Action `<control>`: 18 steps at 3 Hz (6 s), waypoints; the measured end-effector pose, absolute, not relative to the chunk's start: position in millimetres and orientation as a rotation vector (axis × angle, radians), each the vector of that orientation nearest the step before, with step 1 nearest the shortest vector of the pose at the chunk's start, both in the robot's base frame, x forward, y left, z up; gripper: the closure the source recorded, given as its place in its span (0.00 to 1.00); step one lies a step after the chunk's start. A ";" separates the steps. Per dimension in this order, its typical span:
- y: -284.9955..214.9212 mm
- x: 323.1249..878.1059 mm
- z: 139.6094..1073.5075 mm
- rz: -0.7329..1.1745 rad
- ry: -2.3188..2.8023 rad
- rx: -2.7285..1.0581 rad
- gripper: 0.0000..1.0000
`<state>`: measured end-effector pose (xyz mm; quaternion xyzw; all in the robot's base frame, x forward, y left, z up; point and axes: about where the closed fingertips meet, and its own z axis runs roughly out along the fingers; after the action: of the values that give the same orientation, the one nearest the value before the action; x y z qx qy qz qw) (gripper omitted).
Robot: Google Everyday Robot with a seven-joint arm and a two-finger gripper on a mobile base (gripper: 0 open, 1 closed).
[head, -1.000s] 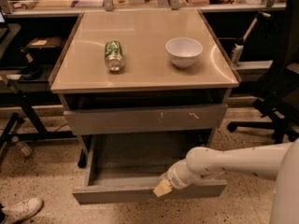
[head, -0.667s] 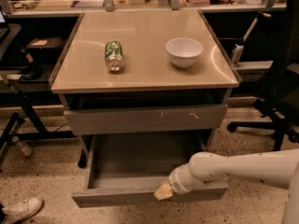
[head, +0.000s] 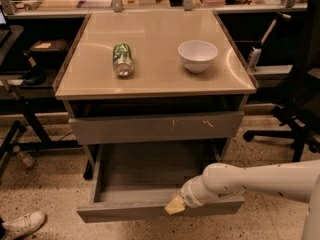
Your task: Open middle drawer
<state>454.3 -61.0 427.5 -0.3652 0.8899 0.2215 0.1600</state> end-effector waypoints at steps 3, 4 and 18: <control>-68.2 435.3 429.2 0.616 2.584 -0.998 1.00; -72.2 433.2 431.3 0.600 2.593 -0.957 1.00; -91.5 386.4 450.1 0.560 2.700 -0.782 1.00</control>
Offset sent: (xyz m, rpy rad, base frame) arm -0.1358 -0.0555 -0.0181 -0.0989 0.1630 -0.0680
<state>386.4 -91.5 450.1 -0.2702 0.9331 0.1936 0.1370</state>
